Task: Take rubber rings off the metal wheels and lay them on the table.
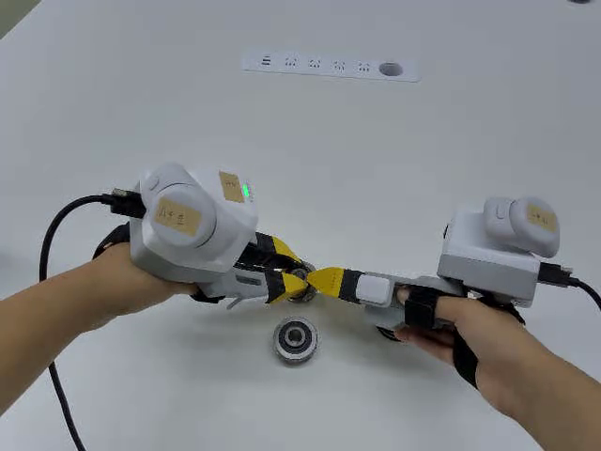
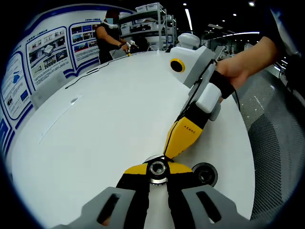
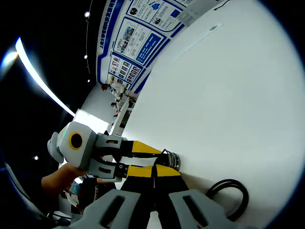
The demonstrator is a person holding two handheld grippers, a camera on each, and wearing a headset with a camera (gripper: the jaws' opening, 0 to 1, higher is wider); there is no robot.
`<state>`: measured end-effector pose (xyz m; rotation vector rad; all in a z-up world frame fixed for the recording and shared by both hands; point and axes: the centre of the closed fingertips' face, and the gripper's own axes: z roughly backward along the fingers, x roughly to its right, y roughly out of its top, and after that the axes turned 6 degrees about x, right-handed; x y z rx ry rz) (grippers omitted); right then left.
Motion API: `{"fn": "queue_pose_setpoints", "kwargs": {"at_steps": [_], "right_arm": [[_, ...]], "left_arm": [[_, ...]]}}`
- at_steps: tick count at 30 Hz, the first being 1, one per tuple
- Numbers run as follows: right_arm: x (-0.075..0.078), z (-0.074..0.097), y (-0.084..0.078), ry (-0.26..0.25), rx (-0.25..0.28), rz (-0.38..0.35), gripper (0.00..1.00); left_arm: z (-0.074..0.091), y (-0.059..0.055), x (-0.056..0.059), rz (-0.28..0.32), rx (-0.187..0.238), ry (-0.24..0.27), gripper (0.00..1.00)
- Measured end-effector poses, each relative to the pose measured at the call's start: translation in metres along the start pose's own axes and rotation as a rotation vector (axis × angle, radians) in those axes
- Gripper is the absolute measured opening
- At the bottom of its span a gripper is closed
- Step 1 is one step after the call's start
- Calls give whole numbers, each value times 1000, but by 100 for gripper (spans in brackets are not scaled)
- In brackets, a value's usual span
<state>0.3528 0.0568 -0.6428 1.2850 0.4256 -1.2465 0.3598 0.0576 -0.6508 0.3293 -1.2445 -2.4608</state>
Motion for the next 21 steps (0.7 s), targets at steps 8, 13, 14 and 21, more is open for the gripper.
{"fn": "queue_pose_setpoints", "kwargs": {"at_steps": [8, 13, 14, 21], "right_arm": [[6, -2, 2, -40, 2, -14, 1], [7, -2, 2, -48, -1, -14, 1], [8, -2, 2, -50, -4, -13, 1], [7, -4, 2, -55, -10, -4, 1]], "left_arm": [[0, -1, -1, -14, -9, 6, 13], [0, -1, -1, -9, -16, 9, 14], [0, -1, -1, -10, -17, 5, 14], [1, 0, 0, -32, -17, 6, 15]]}}
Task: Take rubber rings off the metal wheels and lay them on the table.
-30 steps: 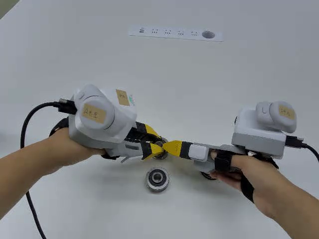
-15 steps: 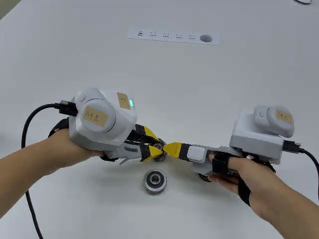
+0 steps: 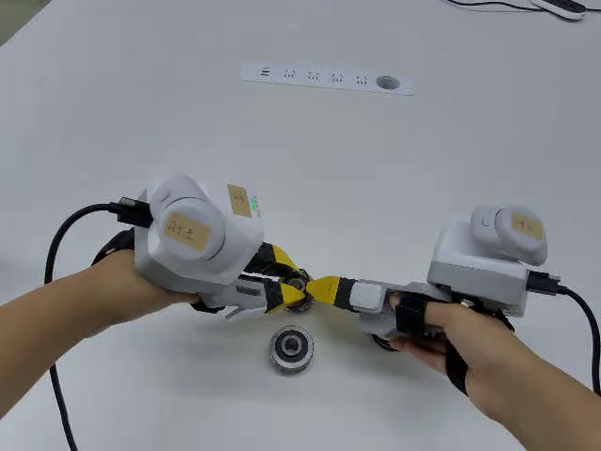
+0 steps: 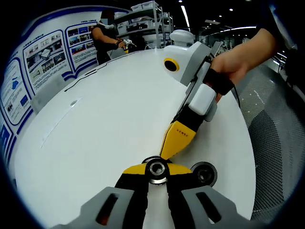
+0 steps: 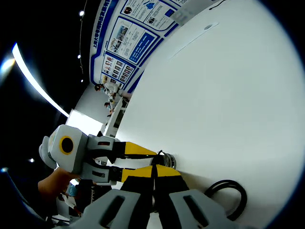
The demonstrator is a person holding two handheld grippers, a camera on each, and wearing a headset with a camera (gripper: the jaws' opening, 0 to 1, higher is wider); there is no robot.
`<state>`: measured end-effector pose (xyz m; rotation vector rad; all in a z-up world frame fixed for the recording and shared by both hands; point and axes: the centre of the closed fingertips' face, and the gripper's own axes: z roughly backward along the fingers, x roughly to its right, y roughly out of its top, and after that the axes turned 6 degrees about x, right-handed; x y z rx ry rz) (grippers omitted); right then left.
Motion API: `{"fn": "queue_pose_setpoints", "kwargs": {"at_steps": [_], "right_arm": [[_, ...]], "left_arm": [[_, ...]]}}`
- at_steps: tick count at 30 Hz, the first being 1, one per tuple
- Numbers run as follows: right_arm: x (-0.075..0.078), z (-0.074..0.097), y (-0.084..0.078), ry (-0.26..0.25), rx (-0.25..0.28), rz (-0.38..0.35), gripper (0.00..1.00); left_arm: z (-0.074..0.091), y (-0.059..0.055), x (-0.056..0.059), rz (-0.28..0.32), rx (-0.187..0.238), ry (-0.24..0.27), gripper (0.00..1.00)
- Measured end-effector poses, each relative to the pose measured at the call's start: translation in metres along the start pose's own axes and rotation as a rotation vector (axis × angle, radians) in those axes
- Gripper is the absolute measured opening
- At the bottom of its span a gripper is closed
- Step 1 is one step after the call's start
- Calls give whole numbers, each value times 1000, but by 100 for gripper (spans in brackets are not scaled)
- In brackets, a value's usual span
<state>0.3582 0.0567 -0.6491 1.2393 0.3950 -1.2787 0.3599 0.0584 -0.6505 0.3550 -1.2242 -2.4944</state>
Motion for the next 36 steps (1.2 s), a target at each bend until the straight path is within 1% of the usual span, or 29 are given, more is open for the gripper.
{"fn": "queue_pose_setpoints", "kwargs": {"at_steps": [2, 6, 8, 13, 15, 17, 19, 22, 26, 28, 30, 31, 33, 36], "right_arm": [[-1, -1, 0, 2, 1, 1, 1], [-2, -2, 2, 1, 0, 1, 1], [-3, -3, 2, 4, -1, 2, 1], [-8, -6, 1, 13, -3, -4, 1], [-11, -7, 1, 25, -1, -10, 1], [-16, -8, 3, 38, 7, -16, 1], [-18, -7, 6, 46, 21, -29, 1], [-22, -4, 15, 67, 70, -80, 2], [-18, 8, 29, 66, 122, -116, 2], [-15, 15, 32, 59, 136, -127, 2], [-10, 24, 35, 40, 163, -134, 2], [-5, 30, 37, 33, 180, -151, 2], [2, 38, 37, 19, 199, -176, 2], [16, 53, 31, -23, 207, -190, 2]], "left_arm": [[2, -1, 0, 3, -1, 2, 15], [8, -3, 0, 7, -6, 4, 22], [12, -2, 0, 13, -2, 10, 22], [22, -2, -7, 37, 17, 46, 22], [26, -2, -10, 47, 22, 63, 22], [30, 0, -16, 90, 43, 96, 24], [34, 7, -20, 104, 81, 122, 28], [38, 11, -22, 115, 96, 138, 29], [39, 17, -23, 130, 118, 150, 32], [39, 18, -23, 129, 115, 153, 34], [40, 18, -23, 127, 113, 159, 36], [40, 18, -23, 134, 117, 162, 37], [40, 19, -22, 143, 123, 157, 38], [40, 16, -19, 143, 118, 154, 44]]}}
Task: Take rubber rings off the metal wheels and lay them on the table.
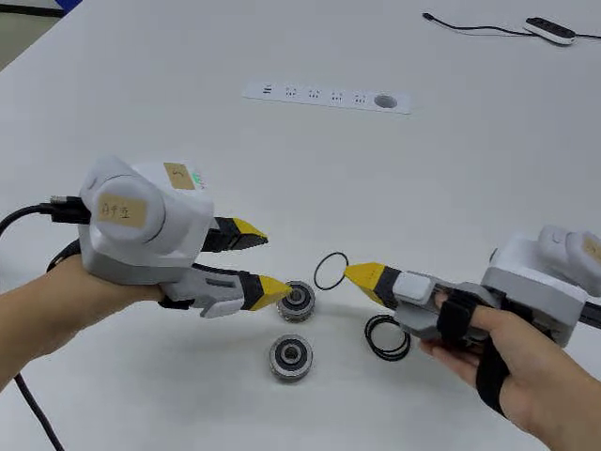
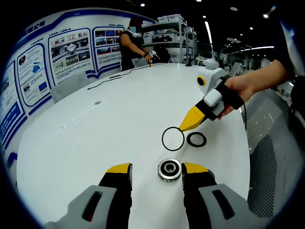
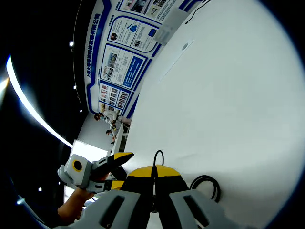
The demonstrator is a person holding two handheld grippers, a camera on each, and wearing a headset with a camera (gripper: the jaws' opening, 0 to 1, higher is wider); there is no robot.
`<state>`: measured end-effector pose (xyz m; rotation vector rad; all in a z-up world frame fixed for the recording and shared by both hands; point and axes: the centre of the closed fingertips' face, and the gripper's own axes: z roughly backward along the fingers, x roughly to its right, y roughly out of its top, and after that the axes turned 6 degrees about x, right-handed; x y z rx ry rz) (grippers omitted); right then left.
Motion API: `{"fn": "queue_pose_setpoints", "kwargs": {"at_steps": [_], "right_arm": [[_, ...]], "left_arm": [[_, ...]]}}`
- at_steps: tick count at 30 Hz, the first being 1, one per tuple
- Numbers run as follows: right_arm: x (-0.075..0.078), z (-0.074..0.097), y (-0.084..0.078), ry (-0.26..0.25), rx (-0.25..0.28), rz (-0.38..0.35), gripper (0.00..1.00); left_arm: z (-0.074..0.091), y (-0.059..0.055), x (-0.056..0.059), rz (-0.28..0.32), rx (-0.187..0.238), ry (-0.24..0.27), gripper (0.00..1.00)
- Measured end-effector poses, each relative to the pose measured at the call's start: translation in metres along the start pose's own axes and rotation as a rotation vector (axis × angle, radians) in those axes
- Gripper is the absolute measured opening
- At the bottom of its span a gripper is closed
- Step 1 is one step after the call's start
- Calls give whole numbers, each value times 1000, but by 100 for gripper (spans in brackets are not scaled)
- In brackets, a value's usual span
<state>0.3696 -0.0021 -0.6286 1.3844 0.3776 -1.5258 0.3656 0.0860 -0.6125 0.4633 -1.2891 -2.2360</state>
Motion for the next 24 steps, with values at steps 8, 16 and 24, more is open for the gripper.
{"fn": "queue_pose_setpoints", "kwargs": {"at_steps": [8, 16, 24], "right_arm": [[22, 30, -9, -62, 20, -46, 2], [25, 38, -12, -94, 38, -88, 2], [34, 40, -12, -144, 39, -107, 2]], "left_arm": [[6, 5, 1, 39, 47, 18, 49], [12, 10, 4, 71, 100, 20, 61], [21, 2, 11, 104, 105, 24, 66]]}}
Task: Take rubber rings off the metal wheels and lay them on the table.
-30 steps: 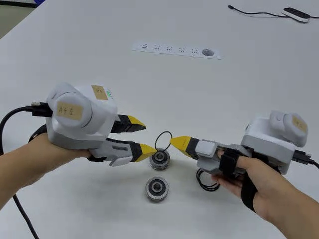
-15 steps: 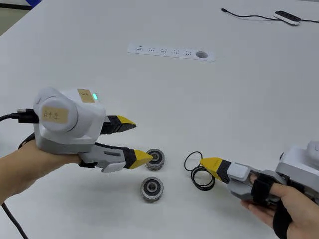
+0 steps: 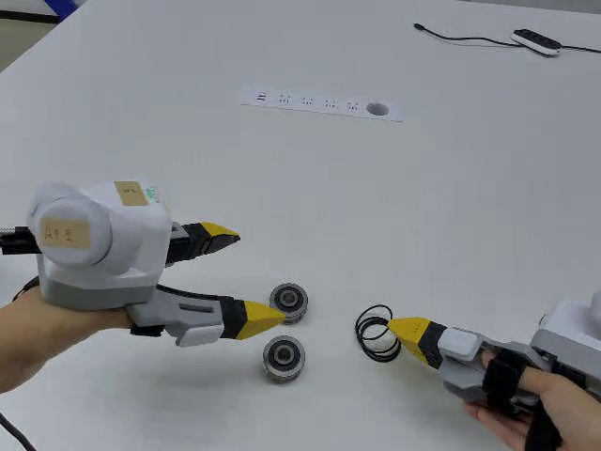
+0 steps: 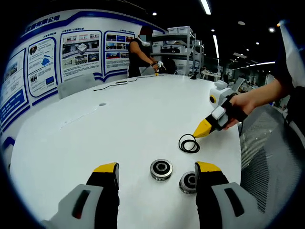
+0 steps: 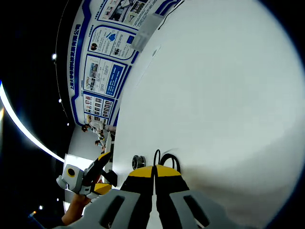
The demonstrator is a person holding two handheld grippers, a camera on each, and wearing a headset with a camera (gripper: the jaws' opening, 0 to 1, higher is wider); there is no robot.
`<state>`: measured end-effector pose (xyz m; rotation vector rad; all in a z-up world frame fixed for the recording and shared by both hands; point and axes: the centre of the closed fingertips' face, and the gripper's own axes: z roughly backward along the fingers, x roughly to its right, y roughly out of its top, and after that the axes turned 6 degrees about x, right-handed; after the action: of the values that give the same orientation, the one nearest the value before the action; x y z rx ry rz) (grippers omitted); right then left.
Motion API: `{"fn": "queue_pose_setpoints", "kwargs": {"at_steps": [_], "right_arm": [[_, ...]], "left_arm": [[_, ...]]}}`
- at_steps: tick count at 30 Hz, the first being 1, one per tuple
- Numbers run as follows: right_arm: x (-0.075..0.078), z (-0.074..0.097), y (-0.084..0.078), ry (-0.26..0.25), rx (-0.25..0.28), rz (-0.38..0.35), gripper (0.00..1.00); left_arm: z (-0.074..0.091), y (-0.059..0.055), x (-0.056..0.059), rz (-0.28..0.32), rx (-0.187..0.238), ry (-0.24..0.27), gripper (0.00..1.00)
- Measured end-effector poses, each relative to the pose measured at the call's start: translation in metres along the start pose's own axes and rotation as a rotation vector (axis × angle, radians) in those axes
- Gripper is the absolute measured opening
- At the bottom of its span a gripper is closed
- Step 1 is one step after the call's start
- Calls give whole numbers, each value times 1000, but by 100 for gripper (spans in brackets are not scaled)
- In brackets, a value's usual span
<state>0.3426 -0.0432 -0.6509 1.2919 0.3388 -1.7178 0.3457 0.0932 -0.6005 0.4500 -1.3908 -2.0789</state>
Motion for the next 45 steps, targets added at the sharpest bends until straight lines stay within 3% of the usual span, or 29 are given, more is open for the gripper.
{"fn": "queue_pose_setpoints", "kwargs": {"at_steps": [5, 9, 15, 21, 24, 27, 30, 33, 36, 39, 45], "right_arm": [[10, 3, 3, -47, 3, 21, 2], [17, 7, 2, -98, -10, 95, 3], [19, 9, 3, -109, -5, 116, 9], [18, 14, 4, -122, -9, 183, 12], [20, 16, 1, -134, -45, 261, 14], [21, 18, 3, -143, -49, 343, 16], [12, 19, 12, -105, -1, 470, 20], [0, 22, 19, -54, 34, 648, 26], [-8, 25, 23, -30, 48, 738, 29], [-14, 28, 30, -20, 74, 813, 34], [-20, 40, 39, -14, 105, 876, 36]], "left_arm": [[7, -3, 1, 18, 15, 16, 67], [11, -6, 4, 22, 15, 21, 67], [17, -11, 3, 35, 18, 39, 68], [24, -13, 4, 46, 24, 52, 68], [28, -15, 4, 51, 26, 59, 68], [31, -16, 5, 52, 27, 64, 68], [36, -16, 5, 53, 37, 75, 68], [40, -15, 1, 56, 51, 105, 69], [45, -14, -5, 53, 63, 144, 73], [51, -10, -11, 68, 94, 179, 74], [57, -5, -18, 72, 124, 220, 76]]}}
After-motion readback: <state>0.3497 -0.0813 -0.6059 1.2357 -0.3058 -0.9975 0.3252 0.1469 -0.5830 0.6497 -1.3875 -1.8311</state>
